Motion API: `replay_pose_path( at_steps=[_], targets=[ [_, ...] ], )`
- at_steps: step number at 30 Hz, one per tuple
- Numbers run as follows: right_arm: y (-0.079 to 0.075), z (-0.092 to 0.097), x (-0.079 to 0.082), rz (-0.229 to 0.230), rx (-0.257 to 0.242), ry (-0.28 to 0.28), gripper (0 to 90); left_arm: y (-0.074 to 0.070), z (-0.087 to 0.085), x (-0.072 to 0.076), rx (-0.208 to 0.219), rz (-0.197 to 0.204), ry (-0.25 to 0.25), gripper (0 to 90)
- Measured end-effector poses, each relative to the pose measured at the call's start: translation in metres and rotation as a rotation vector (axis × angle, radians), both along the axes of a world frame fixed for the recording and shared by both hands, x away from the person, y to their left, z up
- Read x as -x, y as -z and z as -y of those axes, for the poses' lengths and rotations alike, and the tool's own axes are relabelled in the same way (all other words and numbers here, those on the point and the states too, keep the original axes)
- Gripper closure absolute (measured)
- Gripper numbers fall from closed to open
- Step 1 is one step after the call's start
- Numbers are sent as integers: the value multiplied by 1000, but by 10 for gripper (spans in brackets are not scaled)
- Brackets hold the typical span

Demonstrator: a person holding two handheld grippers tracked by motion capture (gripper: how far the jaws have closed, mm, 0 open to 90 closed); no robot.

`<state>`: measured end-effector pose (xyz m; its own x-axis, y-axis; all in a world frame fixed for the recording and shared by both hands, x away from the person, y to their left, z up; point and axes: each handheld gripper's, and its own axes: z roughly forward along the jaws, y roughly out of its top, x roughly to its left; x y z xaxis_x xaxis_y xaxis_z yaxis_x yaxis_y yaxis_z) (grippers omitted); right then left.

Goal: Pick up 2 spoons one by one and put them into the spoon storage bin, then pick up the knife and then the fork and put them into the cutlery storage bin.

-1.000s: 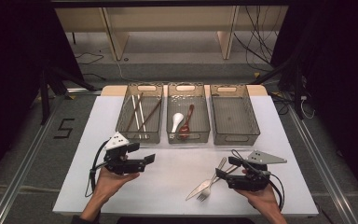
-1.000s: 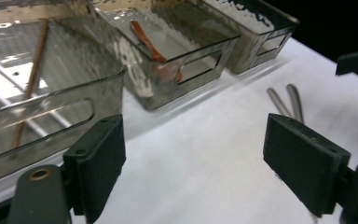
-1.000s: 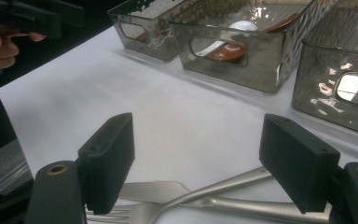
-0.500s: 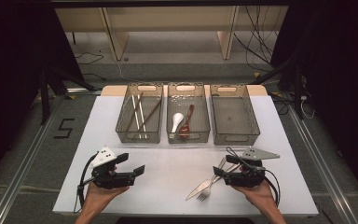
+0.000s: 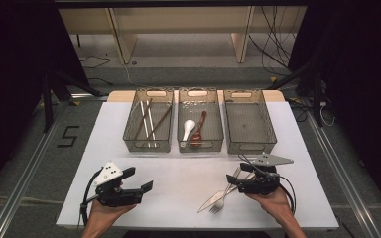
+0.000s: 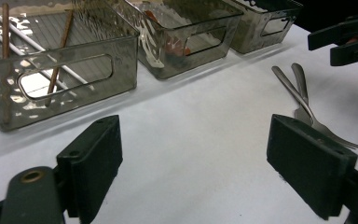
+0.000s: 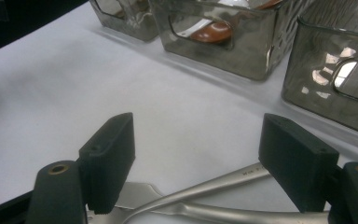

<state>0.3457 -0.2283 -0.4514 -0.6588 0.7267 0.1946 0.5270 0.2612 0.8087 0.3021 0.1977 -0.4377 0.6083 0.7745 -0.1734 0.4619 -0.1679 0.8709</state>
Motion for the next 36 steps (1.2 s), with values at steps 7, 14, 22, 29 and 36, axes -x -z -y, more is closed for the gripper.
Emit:
replay_pose_path(
  at_steps=[7, 14, 22, 29, 36],
  targets=[
    [2, -3, -5, -21, 49, -7, 292, 0, -1, 0, 3, 7, -5, 174],
    [5, -8, -13, -44, 74, -12, 297, 0, 0, 3, -8, 15, -3, 173],
    [4, -10, -19, -53, 74, -2, 298, -1, 1, 1, -6, 20, 1, 171],
    [7, -11, -22, -63, 92, -9, 305, -4, 4, 2, 1, 33, 8, 170],
    [6, -10, -32, -92, 120, -6, 502, -4, 3, 3, 5, 37, 8, 170]
  ],
)
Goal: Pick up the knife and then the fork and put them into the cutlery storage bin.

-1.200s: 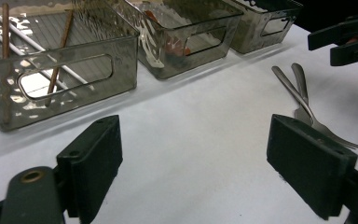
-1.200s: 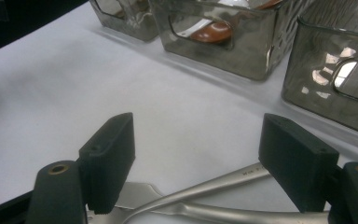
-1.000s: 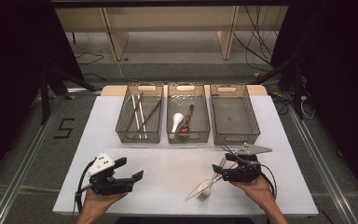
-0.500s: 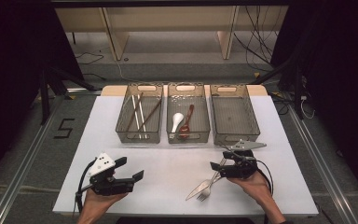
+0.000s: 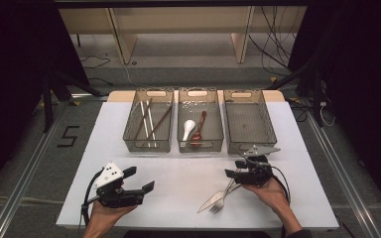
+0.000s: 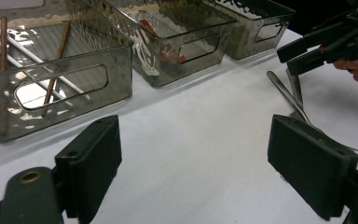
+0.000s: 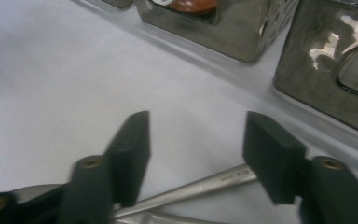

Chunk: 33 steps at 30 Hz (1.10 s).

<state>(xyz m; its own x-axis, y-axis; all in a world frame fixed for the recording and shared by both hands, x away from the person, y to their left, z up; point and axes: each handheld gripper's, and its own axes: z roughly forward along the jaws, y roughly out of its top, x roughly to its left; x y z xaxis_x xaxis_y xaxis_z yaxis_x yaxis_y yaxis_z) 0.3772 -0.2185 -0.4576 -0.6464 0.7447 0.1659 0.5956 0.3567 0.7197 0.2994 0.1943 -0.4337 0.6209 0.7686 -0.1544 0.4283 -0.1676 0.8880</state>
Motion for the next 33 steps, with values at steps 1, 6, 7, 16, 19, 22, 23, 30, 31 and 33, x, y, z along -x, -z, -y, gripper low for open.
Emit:
replay_pose_path(
  at_steps=[1, 6, 7, 16, 19, 22, 23, 30, 31, 33],
  targets=[
    [0, 0, -2, -1, 12, 2, 551, 0, 0, 0, 3, -1, -2, 170],
    [4, -4, -7, -22, 63, -10, 708, 0, 1, 0, 2, 2, 0, 170],
    [5, -5, -8, -25, 63, -14, 719, 0, 1, 0, 2, 1, 1, 170],
    [9, -9, -11, -35, 120, -39, 900, 1, 0, 1, 0, 3, 0, 170],
    [11, -9, -12, -36, 125, -44, 900, 1, 0, 1, 3, 1, -2, 170],
    [13, -10, -14, -40, 136, -45, 900, 1, 1, 1, 0, 0, 2, 170],
    [14, -10, -15, -41, 140, -45, 900, 2, 2, 1, -1, -1, 2, 170],
    [19, -13, -17, -60, 185, -51, 900, 3, 1, 1, 0, -3, 0, 170],
    [19, -14, -17, -62, 192, -49, 900, 3, 1, 1, 1, -4, 0, 170],
    [20, -14, -17, -65, 195, -47, 900, 3, 1, 1, 2, -4, 1, 170]
  ],
)
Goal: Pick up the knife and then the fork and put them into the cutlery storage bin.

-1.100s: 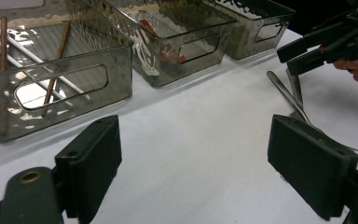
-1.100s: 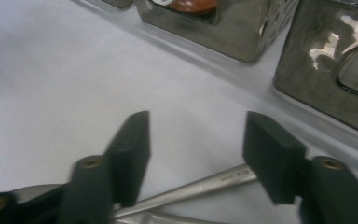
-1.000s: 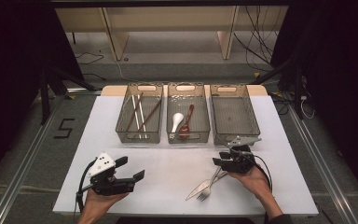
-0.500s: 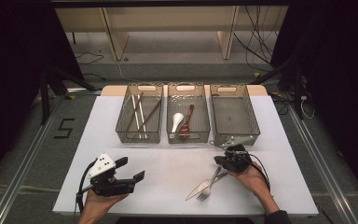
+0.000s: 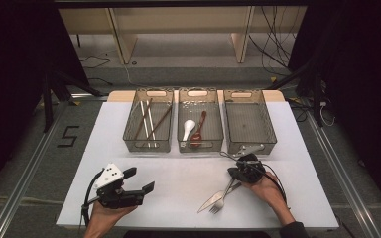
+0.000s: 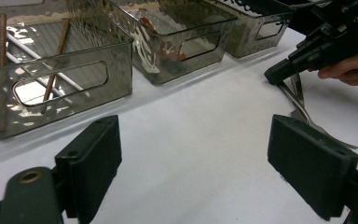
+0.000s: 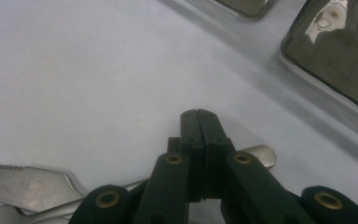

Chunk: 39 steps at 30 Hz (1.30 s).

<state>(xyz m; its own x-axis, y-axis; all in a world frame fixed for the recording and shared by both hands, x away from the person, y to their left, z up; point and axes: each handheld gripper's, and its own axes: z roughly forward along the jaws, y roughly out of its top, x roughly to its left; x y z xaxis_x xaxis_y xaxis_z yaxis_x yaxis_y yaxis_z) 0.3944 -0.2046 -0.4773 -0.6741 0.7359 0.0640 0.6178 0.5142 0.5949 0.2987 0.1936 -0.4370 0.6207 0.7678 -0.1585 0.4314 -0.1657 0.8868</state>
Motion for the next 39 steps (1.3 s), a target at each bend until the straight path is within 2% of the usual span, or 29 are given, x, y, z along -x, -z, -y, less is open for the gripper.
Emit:
replay_pose_path(
  at_steps=[9, 22, 27, 34, 39],
  targets=[
    [-1, 2, 1, -18, 8, 5, 900, 0, 0, 0, -3, 1, 1, 170],
    [-8, 7, 12, -59, 93, 11, 900, 0, 0, 0, -13, 3, 5, 170],
    [-12, 11, 20, -56, 108, 14, 900, 0, 1, 0, -15, 4, 7, 170],
    [-12, 15, 32, -23, 101, 23, 900, 0, 3, 1, -19, 9, 9, 170],
    [-15, 16, 41, -8, 113, 21, 900, 0, 2, 1, -19, 7, 10, 170]
  ],
)
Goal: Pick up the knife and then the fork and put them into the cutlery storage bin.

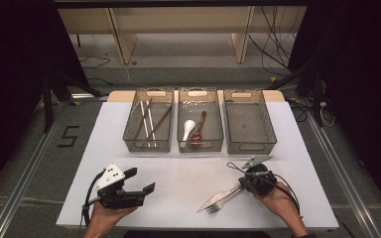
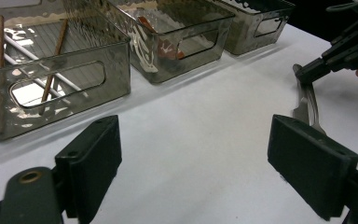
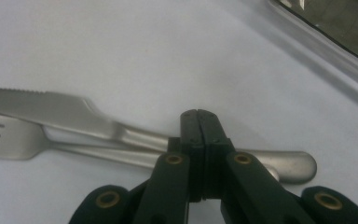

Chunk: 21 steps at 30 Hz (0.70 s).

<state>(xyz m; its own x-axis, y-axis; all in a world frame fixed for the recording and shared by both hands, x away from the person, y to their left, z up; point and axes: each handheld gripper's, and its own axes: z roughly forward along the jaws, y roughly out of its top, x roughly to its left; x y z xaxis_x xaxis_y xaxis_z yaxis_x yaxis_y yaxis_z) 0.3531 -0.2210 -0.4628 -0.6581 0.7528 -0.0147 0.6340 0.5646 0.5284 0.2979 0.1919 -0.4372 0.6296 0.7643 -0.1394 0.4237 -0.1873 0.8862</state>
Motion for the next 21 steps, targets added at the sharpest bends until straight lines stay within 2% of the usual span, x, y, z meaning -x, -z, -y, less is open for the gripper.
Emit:
replay_pose_path(
  at_steps=[2, 3, 5, 9, 19, 21],
  targets=[
    [1, 2, 3, -9, -1, -7, 900, 0, 1, 0, -3, -5, 5, 170],
    [2, 2, 5, -28, 7, -7, 900, 0, 1, 0, -4, -5, 6, 170],
    [4, 5, 8, -25, -2, -1, 900, 0, 2, 0, -4, -2, 8, 170],
    [5, 6, 10, -53, 3, -1, 900, 1, 3, 0, -5, -4, 7, 170],
    [3, 7, 14, -82, 21, -16, 900, 0, 1, 0, -6, -4, 5, 170],
    [1, 6, 13, -70, 35, -28, 900, 0, 1, 0, -6, -5, 5, 170]
  ],
)
